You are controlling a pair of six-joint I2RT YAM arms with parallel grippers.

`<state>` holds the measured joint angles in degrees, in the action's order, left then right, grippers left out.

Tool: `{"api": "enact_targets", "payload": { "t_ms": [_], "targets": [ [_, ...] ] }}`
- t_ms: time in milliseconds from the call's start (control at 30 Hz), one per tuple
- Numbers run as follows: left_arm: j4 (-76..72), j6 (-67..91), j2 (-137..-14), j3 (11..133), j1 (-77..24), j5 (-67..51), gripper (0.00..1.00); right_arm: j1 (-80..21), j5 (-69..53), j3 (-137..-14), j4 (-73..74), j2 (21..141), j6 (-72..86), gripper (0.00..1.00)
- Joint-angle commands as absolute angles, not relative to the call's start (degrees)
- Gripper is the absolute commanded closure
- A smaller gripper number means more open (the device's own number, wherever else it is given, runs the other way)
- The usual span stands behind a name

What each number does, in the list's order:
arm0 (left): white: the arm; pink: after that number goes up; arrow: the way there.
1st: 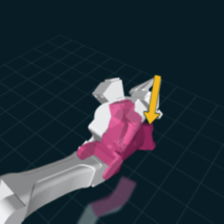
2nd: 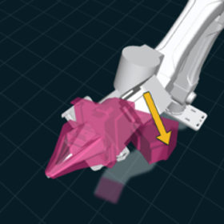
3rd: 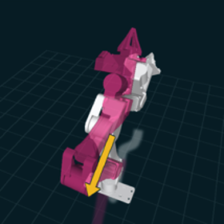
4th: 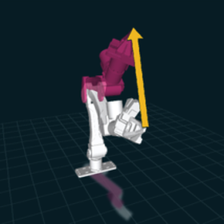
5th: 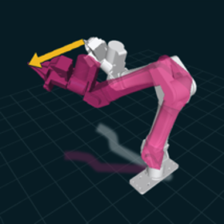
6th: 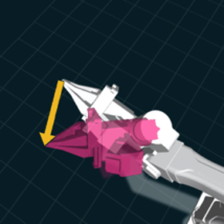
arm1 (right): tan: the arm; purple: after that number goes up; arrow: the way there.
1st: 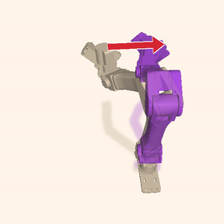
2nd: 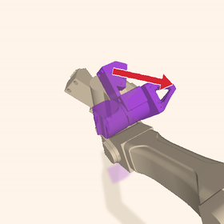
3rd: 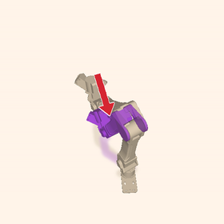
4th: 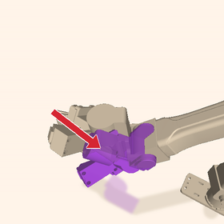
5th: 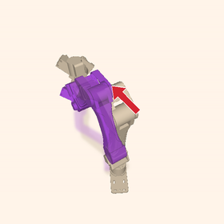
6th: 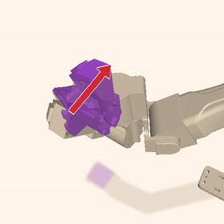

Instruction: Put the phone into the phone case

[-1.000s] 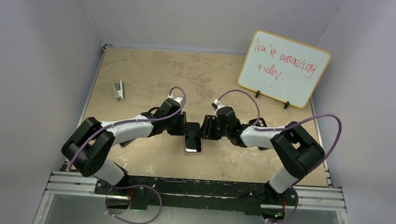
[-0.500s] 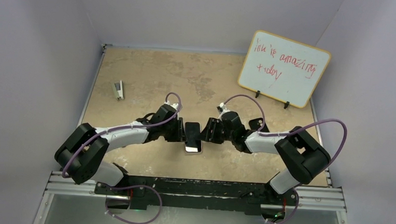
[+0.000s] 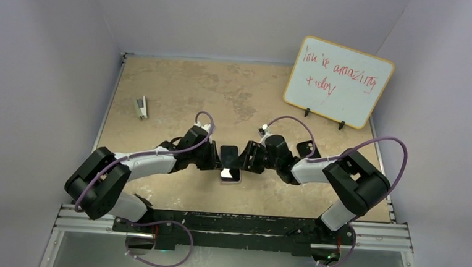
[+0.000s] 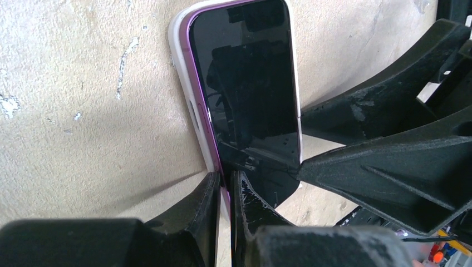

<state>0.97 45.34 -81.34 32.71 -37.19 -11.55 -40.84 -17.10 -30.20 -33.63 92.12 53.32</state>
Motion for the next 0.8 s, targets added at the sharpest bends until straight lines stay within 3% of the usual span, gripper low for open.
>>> {"api": "enact_targets", "payload": {
  "t_ms": [0, 567, 767],
  "targets": [
    [-0.1, 45.8, -81.4, 29.5, -36.6, -14.0, 0.93, -41.0, -23.4, -27.5, -42.9, 93.1, 58.4, 0.42],
    [-5.0, 47.7, -77.3, 26.2, -33.2, -21.4, 0.93, -41.0, -27.9, -26.5, -53.4, 91.0, 61.8, 0.42],
    [-8.0, 49.5, -77.4, 25.4, -33.2, -24.0, 0.93, -41.0, -25.3, -27.4, -50.3, 92.8, 59.5, 0.52]
  ]
}}
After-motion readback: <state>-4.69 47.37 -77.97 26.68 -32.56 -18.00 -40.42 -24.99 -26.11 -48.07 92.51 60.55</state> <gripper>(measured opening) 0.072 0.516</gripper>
